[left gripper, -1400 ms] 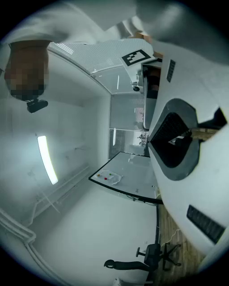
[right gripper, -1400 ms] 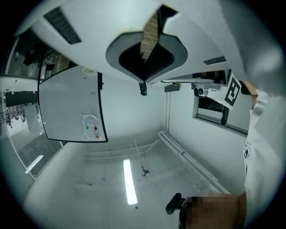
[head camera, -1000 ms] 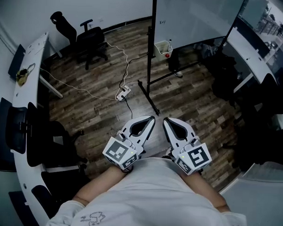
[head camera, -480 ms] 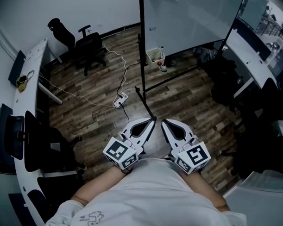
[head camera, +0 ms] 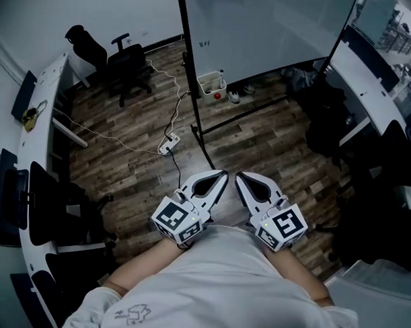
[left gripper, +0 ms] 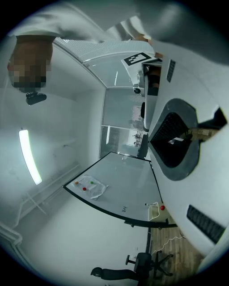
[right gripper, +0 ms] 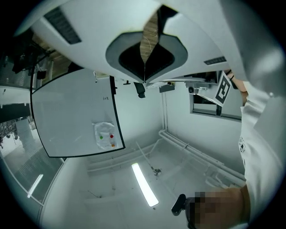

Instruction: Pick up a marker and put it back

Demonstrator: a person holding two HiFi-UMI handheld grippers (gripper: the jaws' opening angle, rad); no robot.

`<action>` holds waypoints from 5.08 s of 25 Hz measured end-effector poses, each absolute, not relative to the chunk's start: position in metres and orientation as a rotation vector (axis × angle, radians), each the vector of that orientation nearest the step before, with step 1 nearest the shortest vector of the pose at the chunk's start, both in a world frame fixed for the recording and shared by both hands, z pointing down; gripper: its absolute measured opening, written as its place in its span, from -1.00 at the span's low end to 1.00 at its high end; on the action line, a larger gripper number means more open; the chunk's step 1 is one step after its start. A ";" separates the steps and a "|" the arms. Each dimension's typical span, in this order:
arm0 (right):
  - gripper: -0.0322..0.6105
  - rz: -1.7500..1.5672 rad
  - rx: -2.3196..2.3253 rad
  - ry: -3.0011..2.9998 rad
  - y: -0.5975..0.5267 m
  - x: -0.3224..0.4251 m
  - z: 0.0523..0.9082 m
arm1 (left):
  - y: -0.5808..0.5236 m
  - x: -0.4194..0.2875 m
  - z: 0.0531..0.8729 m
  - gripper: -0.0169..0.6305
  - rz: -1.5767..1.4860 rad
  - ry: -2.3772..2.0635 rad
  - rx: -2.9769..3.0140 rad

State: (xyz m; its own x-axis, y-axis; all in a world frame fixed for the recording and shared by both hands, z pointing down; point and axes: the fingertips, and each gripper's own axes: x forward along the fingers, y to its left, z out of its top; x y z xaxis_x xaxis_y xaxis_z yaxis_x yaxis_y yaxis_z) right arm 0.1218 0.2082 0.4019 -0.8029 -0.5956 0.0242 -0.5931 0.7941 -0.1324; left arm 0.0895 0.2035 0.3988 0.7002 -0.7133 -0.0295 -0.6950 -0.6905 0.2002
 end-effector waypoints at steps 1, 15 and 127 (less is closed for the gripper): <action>-0.86 -0.226 -0.983 2.956 0.204 0.128 0.405 | 0.199 0.093 0.401 -0.93 -0.154 -1.144 2.727; -0.86 -0.274 -1.125 2.866 0.146 0.157 0.418 | 0.139 0.112 0.415 -0.93 -0.117 -1.067 2.718; -0.57 -0.562 -0.742 3.434 -0.324 0.006 0.587 | -0.303 -0.035 0.517 -0.93 -0.062 -1.494 2.306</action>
